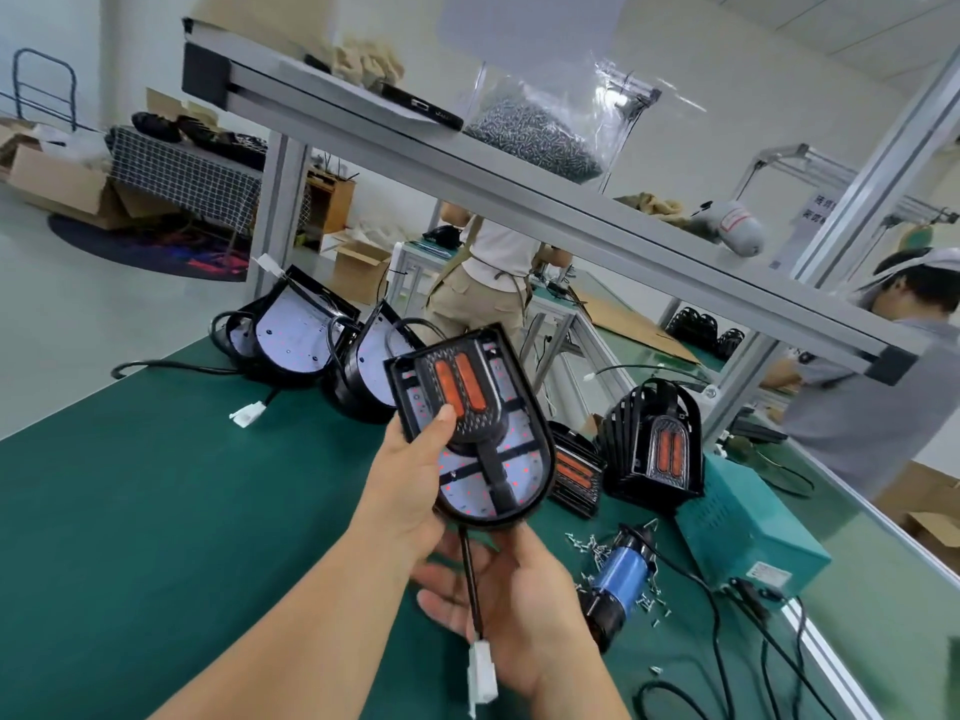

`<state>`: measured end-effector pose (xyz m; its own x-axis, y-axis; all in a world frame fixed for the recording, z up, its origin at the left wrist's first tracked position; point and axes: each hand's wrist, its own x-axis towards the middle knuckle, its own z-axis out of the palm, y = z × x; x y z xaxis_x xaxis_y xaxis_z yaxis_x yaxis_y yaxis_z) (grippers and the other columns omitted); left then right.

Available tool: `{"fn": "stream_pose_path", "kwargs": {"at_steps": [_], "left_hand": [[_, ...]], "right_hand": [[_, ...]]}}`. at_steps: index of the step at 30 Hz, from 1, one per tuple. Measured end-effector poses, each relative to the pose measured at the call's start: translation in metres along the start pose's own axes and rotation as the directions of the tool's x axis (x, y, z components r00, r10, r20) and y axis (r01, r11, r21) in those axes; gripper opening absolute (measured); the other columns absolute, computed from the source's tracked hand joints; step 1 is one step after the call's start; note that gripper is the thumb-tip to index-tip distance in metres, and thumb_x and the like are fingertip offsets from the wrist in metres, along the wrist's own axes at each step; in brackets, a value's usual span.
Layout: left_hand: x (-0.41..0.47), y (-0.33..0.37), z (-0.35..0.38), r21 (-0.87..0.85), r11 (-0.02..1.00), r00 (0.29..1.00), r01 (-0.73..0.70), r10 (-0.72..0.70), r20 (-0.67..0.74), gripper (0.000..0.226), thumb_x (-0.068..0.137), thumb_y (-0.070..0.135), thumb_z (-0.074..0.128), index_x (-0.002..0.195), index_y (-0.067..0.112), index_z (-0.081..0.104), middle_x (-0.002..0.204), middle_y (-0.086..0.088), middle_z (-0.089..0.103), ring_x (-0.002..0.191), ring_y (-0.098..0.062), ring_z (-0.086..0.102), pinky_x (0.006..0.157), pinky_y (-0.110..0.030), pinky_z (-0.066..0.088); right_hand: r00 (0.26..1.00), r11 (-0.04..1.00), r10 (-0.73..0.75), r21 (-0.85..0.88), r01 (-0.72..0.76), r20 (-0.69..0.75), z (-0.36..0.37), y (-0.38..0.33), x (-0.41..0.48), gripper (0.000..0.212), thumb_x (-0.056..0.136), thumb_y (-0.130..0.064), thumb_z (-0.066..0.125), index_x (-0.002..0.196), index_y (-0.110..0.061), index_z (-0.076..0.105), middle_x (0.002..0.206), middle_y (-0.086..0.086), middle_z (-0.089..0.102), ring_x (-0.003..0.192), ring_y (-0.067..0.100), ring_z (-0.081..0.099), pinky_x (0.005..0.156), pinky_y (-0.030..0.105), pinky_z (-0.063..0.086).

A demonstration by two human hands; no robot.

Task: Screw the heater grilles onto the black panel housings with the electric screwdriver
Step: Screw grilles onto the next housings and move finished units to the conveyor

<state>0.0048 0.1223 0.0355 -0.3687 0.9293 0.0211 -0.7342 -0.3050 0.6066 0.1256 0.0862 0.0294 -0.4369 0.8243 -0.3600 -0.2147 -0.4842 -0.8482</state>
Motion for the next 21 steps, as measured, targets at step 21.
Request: {"fn": "stream_pose_path", "kwargs": {"at_steps": [21], "left_hand": [[0.029, 0.071, -0.074, -0.215, 0.951, 0.957, -0.221, 0.169, -0.236, 0.044, 0.098, 0.015, 0.055, 0.142, 0.014, 0.05, 0.132, -0.01, 0.065, 0.113, -0.027, 0.067, 0.086, -0.049, 0.058]], "right_hand": [[0.999, 0.998, -0.045, -0.043, 0.046, 0.014, -0.055, -0.042, -0.019, 0.032, 0.073, -0.006, 0.059, 0.103, -0.006, 0.07, 0.055, 0.003, 0.038, 0.035, 0.007, 0.026, 0.042, 0.021, 0.039]]}}
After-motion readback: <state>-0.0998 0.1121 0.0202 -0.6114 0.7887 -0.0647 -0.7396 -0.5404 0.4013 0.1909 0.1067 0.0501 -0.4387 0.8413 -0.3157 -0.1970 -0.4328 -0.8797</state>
